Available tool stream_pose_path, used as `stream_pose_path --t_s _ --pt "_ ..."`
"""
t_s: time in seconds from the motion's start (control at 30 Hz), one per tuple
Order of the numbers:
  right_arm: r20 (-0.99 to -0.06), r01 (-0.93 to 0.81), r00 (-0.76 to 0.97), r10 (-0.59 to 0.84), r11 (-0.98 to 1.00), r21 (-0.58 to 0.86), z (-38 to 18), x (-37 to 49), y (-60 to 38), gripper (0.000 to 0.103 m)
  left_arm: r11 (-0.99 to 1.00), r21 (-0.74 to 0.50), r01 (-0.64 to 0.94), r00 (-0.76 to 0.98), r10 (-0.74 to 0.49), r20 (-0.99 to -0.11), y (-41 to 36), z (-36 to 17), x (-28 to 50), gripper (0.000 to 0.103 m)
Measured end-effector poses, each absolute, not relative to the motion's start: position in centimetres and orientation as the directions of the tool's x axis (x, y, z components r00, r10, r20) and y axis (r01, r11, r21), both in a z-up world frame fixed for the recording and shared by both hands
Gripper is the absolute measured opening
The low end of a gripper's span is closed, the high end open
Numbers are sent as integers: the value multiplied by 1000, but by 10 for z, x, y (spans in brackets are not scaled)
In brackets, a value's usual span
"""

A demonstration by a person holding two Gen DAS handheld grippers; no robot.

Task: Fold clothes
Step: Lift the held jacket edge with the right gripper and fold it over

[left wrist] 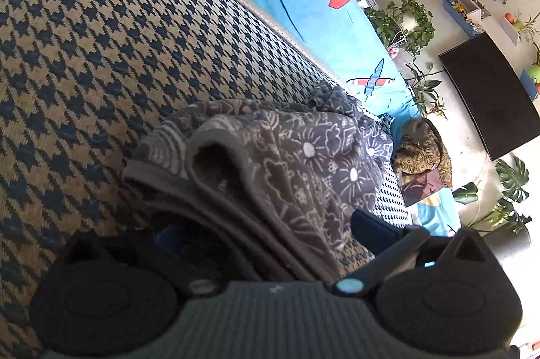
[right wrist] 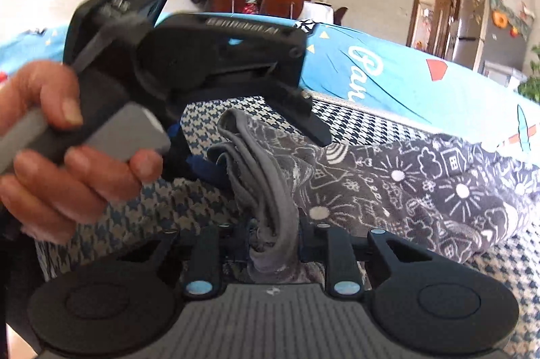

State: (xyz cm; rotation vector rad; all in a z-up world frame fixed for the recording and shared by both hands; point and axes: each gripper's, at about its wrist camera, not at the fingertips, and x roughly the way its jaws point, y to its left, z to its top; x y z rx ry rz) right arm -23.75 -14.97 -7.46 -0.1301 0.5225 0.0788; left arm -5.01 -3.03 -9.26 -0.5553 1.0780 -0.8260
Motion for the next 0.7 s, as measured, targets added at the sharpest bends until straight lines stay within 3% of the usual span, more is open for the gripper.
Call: stream_pose_path --t_s 0.13,0.3,0.47,0.53,0.63,0.7 --pt "-505 -94 862 55 994 -52 -70 -240 -154 22 586 -750 308 217 -810 -544 -39 -98 -44 103" --pt "-507 -118 861 43 986 -118 -76 -235 -147 22 604 -727 326 225 -797 -561 -51 -99 -41 98" --pt "-521 -133 852 48 983 -127 -82 -232 -144 23 623 -712 324 222 -782 -583 -58 -103 -37 64" --pt "-526 -135 848 59 985 -108 -82 -230 -144 23 643 -696 319 247 -765 -594 -57 -104 -36 39" --pt "-532 -138 842 85 988 -62 -79 -231 -146 23 658 -684 315 277 -753 -596 -53 -101 -37 24" --pt "-534 -140 838 113 990 -11 -76 -231 -147 22 674 -663 326 308 -739 -599 -51 -96 -41 22"
